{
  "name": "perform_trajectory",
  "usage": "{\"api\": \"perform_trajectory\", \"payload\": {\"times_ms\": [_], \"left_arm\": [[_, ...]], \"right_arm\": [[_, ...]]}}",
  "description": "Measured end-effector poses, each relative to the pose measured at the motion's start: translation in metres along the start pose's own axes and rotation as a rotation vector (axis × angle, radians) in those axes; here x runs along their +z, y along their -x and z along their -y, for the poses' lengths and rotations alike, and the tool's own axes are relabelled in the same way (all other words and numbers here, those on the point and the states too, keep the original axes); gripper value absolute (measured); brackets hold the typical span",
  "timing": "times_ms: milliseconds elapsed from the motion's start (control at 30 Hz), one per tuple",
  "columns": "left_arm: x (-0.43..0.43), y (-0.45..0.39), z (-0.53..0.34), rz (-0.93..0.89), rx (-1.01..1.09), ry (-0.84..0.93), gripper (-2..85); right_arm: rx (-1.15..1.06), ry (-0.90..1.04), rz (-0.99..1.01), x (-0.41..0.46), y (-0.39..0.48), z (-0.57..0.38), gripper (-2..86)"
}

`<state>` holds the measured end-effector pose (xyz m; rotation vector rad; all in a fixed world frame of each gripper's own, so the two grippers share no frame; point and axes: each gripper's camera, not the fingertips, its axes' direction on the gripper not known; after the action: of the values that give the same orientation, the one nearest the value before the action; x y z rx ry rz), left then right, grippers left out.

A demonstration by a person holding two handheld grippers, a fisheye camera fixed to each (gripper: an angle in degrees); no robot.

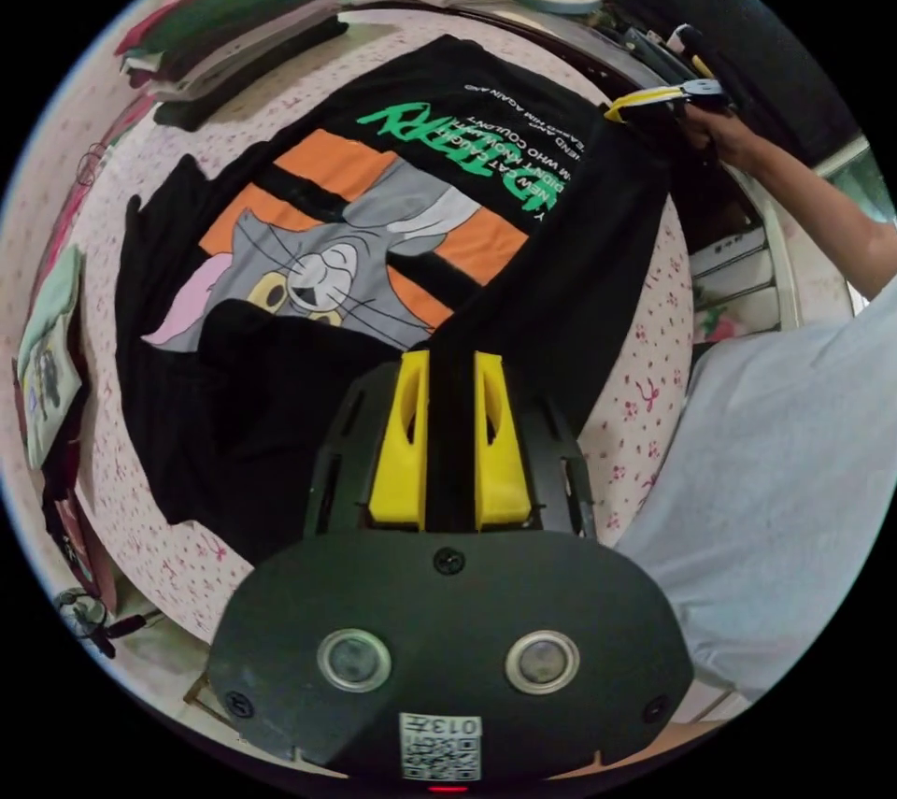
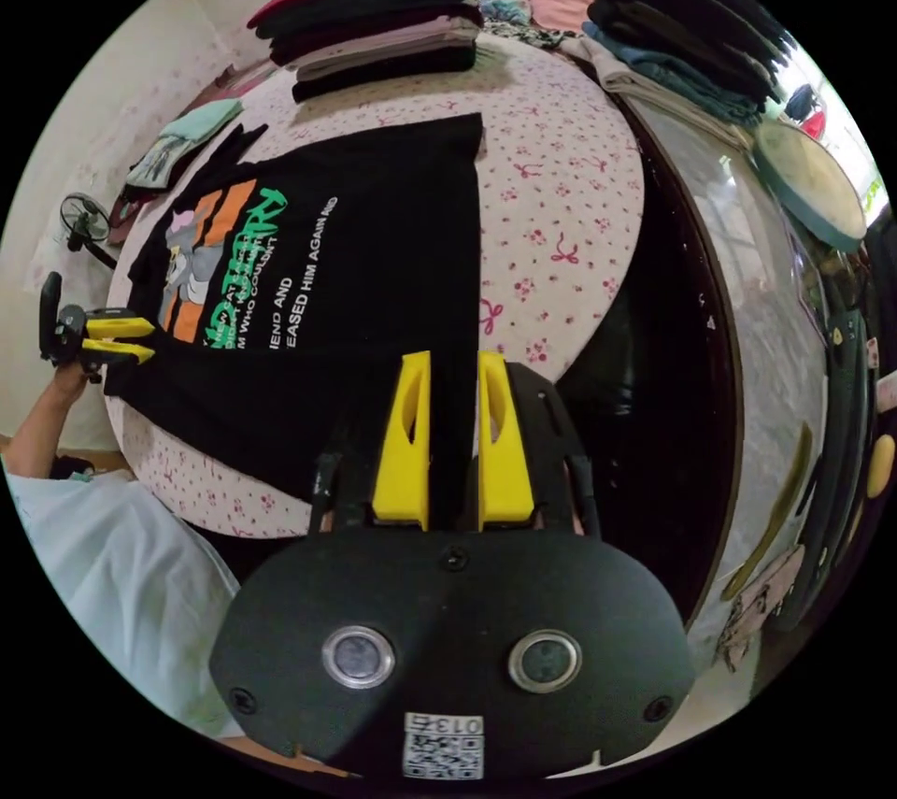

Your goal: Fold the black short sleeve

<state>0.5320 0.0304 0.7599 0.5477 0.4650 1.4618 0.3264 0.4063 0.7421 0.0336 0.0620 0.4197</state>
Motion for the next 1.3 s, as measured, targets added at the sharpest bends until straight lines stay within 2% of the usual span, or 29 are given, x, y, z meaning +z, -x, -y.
{"api": "perform_trajectory", "payload": {"times_ms": [300, 467, 567, 733, 800, 900, 1100, 1200, 1300], "left_arm": [[-0.016, -0.019, -0.015, 0.079, -0.085, -0.114, 0.4], [0.003, -0.008, -0.016, 0.026, -0.196, -0.08, 2.3], [-0.016, -0.009, -0.039, 0.086, -0.261, -0.13, 2.8], [-0.029, -0.01, -0.097, 0.149, -0.367, -0.136, 1.3], [-0.025, -0.013, -0.122, 0.139, -0.416, -0.114, 0.9], [-0.012, -0.016, -0.147, 0.132, -0.461, -0.07, 0.6], [-0.014, -0.014, -0.197, 0.162, -0.54, -0.052, 0.3], [-0.012, -0.02, -0.208, 0.158, -0.527, -0.062, 0.3], [-0.004, -0.036, -0.19, 0.128, -0.463, -0.105, 0.3]], "right_arm": [[-0.026, -0.179, -0.085, -0.047, 0.009, -0.015, 1.8], [0.045, -0.052, -0.131, -0.023, 0.005, -0.005, 1.2], [0.085, -0.124, -0.142, -0.045, 0.002, -0.019, 0.6], [-0.195, -0.158, 0.091, -0.071, 0.062, -0.045, 0.2], [-0.263, -0.13, 0.099, -0.067, 0.09, -0.054, 0.1], [-0.244, -0.066, 0.089, -0.051, 0.106, -0.064, 0.0], [-0.134, 0.015, -0.033, -0.06, 0.07, -0.076, 0.0], [-0.219, -0.086, 0.083, -0.088, 0.082, -0.08, 0.1], [-0.39, -0.145, 0.22, -0.1, 0.137, -0.077, 0.1]]}}
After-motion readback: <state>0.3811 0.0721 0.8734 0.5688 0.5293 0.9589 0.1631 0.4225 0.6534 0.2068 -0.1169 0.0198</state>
